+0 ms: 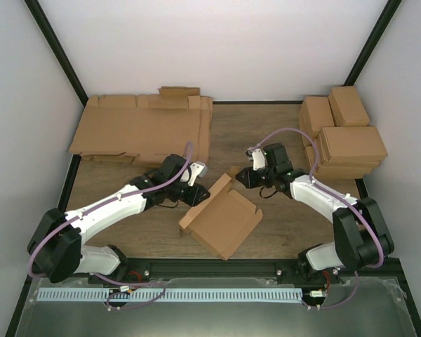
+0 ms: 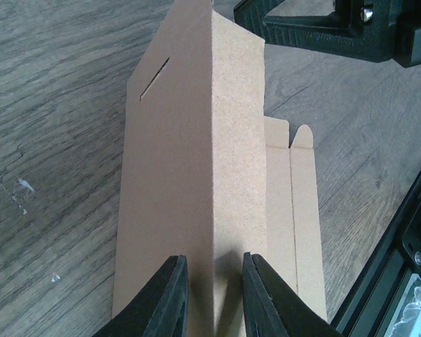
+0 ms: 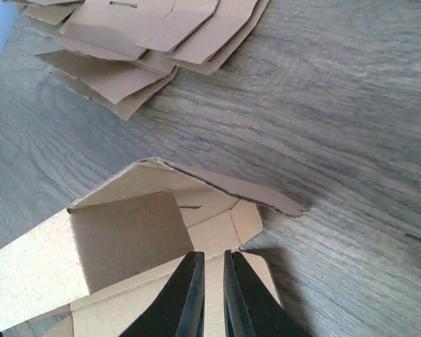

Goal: Fold the paper box

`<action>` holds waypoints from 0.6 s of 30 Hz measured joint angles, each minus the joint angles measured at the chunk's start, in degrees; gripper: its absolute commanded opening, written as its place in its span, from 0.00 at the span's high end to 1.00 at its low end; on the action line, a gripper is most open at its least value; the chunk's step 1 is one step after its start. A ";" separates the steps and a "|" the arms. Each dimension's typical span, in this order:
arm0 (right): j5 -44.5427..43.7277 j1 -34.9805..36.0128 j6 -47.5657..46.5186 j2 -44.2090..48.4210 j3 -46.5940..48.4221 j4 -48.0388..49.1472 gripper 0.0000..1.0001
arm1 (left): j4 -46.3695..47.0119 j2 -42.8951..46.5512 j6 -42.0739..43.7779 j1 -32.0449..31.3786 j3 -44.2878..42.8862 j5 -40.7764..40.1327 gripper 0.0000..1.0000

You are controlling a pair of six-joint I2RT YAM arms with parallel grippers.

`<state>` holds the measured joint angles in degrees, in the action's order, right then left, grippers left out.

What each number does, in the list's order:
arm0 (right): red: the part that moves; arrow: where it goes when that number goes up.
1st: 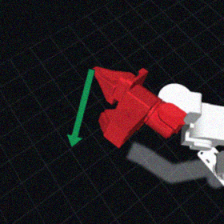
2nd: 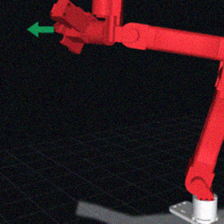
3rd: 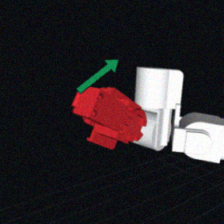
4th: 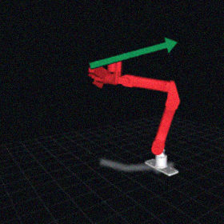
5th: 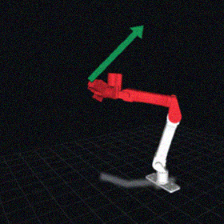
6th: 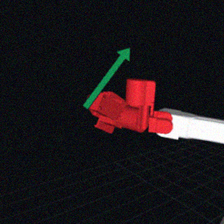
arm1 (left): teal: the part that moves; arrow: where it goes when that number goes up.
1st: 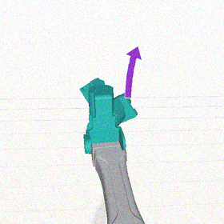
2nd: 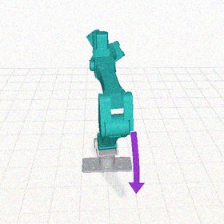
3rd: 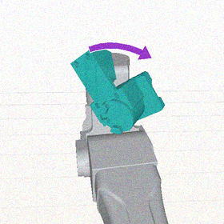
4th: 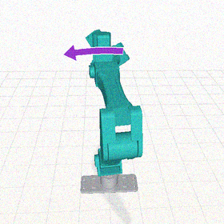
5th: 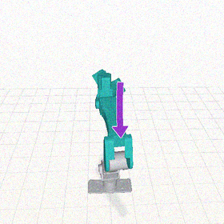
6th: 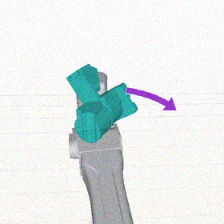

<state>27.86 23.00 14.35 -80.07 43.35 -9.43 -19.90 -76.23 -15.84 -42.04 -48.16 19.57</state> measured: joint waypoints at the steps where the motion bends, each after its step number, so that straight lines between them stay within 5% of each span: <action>1: -0.33 0.00 0.00 -0.02 0.24 0.02 0.90 | -0.07 0.00 0.00 0.00 -0.07 -0.07 0.76; 18: 6.45 0.04 -0.68 -3.54 1.90 4.04 0.99 | -0.39 -0.24 0.28 0.00 -0.42 -0.26 0.76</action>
<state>34.30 23.05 13.67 -83.61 45.25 -5.39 -20.29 -76.47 -15.55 -42.04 -48.58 19.31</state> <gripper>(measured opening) 0.011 0.238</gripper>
